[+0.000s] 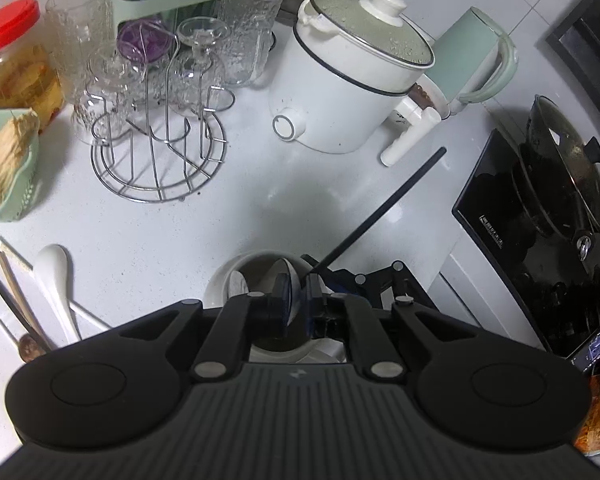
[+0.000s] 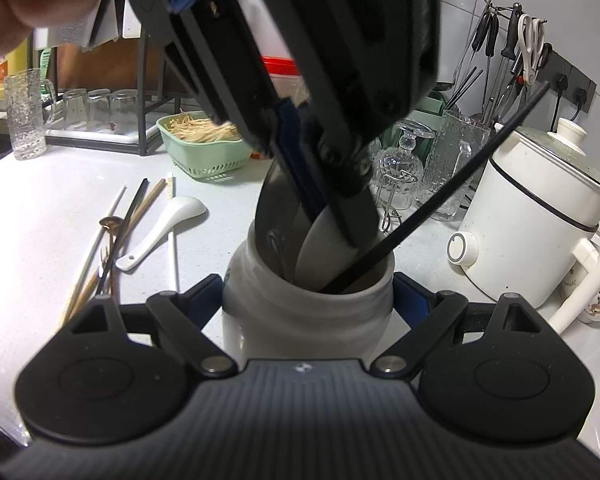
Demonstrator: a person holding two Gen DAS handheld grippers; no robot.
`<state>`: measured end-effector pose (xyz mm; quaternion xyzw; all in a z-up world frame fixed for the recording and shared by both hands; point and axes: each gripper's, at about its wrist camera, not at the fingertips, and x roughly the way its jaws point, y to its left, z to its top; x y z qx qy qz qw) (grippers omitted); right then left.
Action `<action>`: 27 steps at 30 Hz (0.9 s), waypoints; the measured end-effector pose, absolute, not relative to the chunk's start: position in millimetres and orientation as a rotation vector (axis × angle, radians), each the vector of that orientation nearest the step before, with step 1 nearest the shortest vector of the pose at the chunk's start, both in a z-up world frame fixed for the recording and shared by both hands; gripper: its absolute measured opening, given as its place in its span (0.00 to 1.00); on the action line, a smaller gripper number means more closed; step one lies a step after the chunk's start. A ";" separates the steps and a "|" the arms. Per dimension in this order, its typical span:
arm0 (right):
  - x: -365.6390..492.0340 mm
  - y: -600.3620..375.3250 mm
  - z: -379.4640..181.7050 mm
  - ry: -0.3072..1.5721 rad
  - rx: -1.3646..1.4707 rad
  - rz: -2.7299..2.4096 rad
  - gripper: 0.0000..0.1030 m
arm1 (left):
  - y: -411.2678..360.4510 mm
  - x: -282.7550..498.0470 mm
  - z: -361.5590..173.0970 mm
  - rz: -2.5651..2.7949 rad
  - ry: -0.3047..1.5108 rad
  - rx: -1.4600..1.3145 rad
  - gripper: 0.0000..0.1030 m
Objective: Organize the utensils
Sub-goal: 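Open the left tool to release the white ceramic spoon in the mug, then withdraw the open left tool up from the mug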
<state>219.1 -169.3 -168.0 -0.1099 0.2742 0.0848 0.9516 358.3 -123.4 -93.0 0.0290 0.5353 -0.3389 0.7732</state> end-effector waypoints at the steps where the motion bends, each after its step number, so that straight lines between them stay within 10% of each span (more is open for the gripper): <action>1: 219.2 -169.3 -168.1 0.557 -0.222 0.172 0.89 | -123.3 357.7 -91.8 -0.734 1.158 0.064 0.09; 27: 222.9 -163.9 -167.7 0.579 -0.214 0.146 0.89 | -78.4 323.4 -12.5 -0.699 0.916 0.006 0.68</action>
